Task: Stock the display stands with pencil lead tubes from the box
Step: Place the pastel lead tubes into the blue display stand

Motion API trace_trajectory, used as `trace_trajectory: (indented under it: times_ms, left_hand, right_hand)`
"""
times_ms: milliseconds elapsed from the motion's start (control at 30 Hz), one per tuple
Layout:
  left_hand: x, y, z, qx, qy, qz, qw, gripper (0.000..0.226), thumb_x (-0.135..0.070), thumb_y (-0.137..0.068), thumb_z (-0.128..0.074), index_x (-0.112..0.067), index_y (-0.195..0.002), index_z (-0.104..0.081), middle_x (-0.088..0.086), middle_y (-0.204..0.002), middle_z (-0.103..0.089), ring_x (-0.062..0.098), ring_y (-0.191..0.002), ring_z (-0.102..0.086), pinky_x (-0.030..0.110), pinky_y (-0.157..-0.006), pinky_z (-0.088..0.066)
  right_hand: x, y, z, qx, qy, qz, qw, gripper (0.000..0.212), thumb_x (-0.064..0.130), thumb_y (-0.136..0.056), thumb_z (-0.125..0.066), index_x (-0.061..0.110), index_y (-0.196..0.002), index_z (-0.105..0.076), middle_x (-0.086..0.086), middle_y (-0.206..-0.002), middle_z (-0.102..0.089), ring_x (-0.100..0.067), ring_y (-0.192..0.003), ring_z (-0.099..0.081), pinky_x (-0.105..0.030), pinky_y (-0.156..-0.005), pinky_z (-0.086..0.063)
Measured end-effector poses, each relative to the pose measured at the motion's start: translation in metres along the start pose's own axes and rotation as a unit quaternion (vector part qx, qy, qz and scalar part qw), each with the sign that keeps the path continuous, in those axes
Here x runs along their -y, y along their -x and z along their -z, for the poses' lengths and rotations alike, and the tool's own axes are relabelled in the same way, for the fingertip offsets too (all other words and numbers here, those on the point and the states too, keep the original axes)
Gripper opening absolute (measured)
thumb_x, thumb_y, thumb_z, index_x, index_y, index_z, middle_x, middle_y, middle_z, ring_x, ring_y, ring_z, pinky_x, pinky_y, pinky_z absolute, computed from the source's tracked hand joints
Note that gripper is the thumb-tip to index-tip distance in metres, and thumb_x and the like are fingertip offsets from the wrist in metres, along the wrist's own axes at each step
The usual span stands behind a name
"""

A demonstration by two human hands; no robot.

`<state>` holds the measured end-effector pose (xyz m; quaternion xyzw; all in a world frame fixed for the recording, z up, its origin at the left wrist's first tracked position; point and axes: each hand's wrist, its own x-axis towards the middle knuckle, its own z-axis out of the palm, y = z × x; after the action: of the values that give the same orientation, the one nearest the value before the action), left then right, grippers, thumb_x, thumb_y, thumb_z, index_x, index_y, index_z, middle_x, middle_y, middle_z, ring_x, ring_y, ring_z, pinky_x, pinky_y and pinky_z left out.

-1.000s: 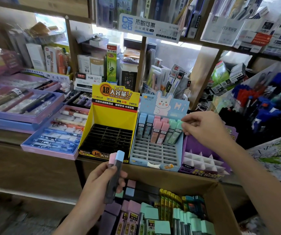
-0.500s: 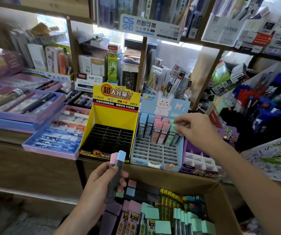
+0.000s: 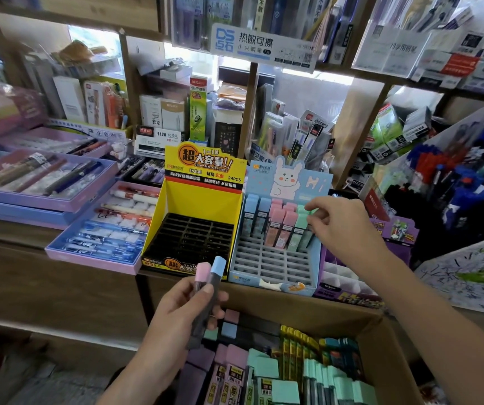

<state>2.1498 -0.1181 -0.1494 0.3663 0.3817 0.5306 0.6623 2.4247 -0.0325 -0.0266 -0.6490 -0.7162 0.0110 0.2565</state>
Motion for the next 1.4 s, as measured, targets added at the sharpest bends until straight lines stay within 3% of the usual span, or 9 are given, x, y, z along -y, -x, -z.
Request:
trace_trajectory:
  times_ms: [133,300,400,600,700,833,1133,1267,1400]
  left_hand:
    - [-0.001,0.001,-0.002,0.014,-0.041,-0.018,0.999,0.028,-0.032,-0.081,-0.075,-0.016,-0.103,-0.071,0.015,-0.089,-0.070,0.017,-0.066,-0.057,0.026,-0.054,-0.047]
    - [0.000,0.002,0.000,0.006,-0.081,-0.005,0.997,0.035,-0.028,-0.076,-0.087,-0.019,-0.104,-0.070,0.005,-0.072,-0.047,0.016,-0.060,-0.042,0.027,-0.054,-0.039]
    - [-0.002,0.004,-0.002,0.008,-0.102,-0.009,0.995,0.037,-0.023,-0.075,-0.090,-0.018,-0.106,-0.070,-0.001,-0.070,-0.055,0.010,-0.059,-0.049,0.021,-0.053,-0.042]
    - [-0.003,0.006,-0.004,0.022,-0.095,-0.017,0.995,0.039,-0.005,-0.076,-0.085,-0.007,-0.109,-0.066,-0.002,-0.073,-0.068,0.008,-0.062,-0.067,0.016,-0.056,-0.051]
    - [-0.005,0.007,-0.004,0.022,-0.099,-0.026,0.995,0.036,-0.023,-0.077,-0.089,-0.017,-0.107,-0.071,-0.001,-0.074,-0.067,0.011,-0.063,-0.064,0.019,-0.057,-0.050]
    - [0.000,0.003,0.000,-0.019,-0.090,-0.005,0.996,0.045,-0.054,-0.074,-0.079,-0.022,-0.105,-0.073,0.007,-0.080,-0.064,0.019,-0.069,-0.057,0.031,-0.059,-0.044]
    - [0.005,-0.006,0.008,-0.023,0.007,-0.005,1.000,0.029,-0.034,-0.094,-0.063,-0.008,-0.102,-0.072,0.017,-0.085,-0.069,0.016,-0.060,-0.056,0.027,-0.046,-0.042]
    - [0.007,-0.008,0.009,-0.020,0.004,-0.001,1.000,0.033,-0.036,-0.088,-0.059,-0.009,-0.103,-0.072,0.017,-0.086,-0.069,0.017,-0.062,-0.056,0.028,-0.047,-0.041]
    - [0.007,-0.009,0.010,-0.016,0.007,-0.003,1.000,0.034,-0.036,-0.091,-0.056,-0.009,-0.103,-0.072,0.018,-0.086,-0.068,0.018,-0.061,-0.056,0.028,-0.046,-0.042]
  right_hand:
    - [0.018,0.016,-0.004,0.034,-0.180,-0.044,0.982,0.017,0.006,-0.093,-0.072,0.021,-0.087,-0.074,0.000,-0.073,-0.072,-0.012,-0.064,-0.073,-0.031,-0.067,-0.064]
    - [0.042,0.035,-0.023,0.139,-0.331,-0.074,0.930,0.006,0.009,-0.095,-0.071,0.011,-0.092,-0.076,-0.009,-0.074,-0.076,-0.020,-0.065,-0.076,-0.027,-0.061,-0.062]
    - [0.056,0.045,-0.037,0.200,-0.412,-0.120,0.881,0.011,0.016,-0.096,-0.071,0.007,-0.093,-0.076,-0.012,-0.077,-0.077,-0.025,-0.068,-0.076,-0.026,-0.062,-0.061]
    - [0.072,0.055,-0.056,0.269,-0.449,-0.144,0.840,0.014,0.015,-0.091,-0.078,0.004,-0.098,-0.074,-0.015,-0.082,-0.078,-0.026,-0.071,-0.076,-0.028,-0.063,-0.062]
    - [0.072,0.054,-0.056,0.265,-0.455,-0.148,0.837,0.011,0.008,-0.091,-0.076,0.003,-0.100,-0.072,-0.016,-0.082,-0.078,-0.027,-0.072,-0.076,-0.029,-0.064,-0.062]
    - [0.067,0.046,-0.043,0.237,-0.455,-0.142,0.847,0.011,0.007,-0.091,-0.076,0.004,-0.101,-0.073,-0.015,-0.081,-0.078,-0.029,-0.074,-0.077,-0.030,-0.068,-0.063]
    - [0.045,0.006,-0.003,0.092,-0.373,-0.071,0.921,0.009,0.007,-0.088,-0.079,0.014,-0.093,-0.076,-0.009,-0.083,-0.078,-0.024,-0.071,-0.078,-0.032,-0.070,-0.065]
    - [0.039,-0.015,0.001,0.022,-0.269,-0.013,0.963,0.021,0.008,-0.088,-0.078,0.029,-0.088,-0.074,0.001,-0.077,-0.074,-0.010,-0.067,-0.074,-0.022,-0.070,-0.062]
    - [0.034,-0.031,-0.006,0.011,-0.220,0.008,0.975,0.013,0.013,-0.087,-0.081,0.025,-0.089,-0.077,0.008,-0.076,-0.073,-0.005,-0.065,-0.067,-0.018,-0.068,-0.057]
